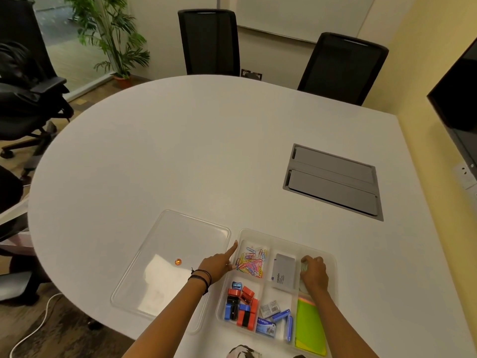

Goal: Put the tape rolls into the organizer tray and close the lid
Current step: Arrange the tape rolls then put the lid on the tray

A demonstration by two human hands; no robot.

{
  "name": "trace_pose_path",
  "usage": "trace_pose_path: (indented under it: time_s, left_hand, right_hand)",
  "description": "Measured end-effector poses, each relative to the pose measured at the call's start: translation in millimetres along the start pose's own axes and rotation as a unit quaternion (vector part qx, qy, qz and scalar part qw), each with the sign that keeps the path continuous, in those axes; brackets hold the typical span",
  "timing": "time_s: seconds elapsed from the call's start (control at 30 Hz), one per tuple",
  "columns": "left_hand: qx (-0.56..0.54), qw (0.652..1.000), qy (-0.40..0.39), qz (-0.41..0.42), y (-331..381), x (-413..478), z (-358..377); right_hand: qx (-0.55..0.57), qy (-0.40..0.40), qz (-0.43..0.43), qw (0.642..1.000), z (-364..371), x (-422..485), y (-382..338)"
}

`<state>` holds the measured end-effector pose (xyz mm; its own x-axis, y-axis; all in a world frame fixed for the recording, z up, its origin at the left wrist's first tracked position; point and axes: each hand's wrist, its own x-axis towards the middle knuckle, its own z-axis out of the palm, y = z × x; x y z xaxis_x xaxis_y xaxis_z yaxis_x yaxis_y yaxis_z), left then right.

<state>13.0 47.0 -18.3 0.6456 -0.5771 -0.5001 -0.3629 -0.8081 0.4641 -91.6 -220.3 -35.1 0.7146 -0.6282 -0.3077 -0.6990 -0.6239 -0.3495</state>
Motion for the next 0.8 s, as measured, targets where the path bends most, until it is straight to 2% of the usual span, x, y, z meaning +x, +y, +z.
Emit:
trace_pose_path:
  time_s: [0.4,0.63,0.8]
  left_hand:
    - [-0.001,1.0,0.002,-0.001,-1.2,0.2,1.1]
    - [-0.003,1.0,0.005,-0.001,-1.8,-0.4,0.7]
    - [0.0,1.0,0.006,-0.001,0.1,-2.4,-0.6]
  right_hand:
    - [-0.007,-0.004,0.015,1.0,0.9,0.7,-3.6]
    - [0.024,0.0,0.008,1.0,-0.3,0.5,-0.8]
    - [0.045,0.014,0.033,0.998,0.4,-0.8,-4.7]
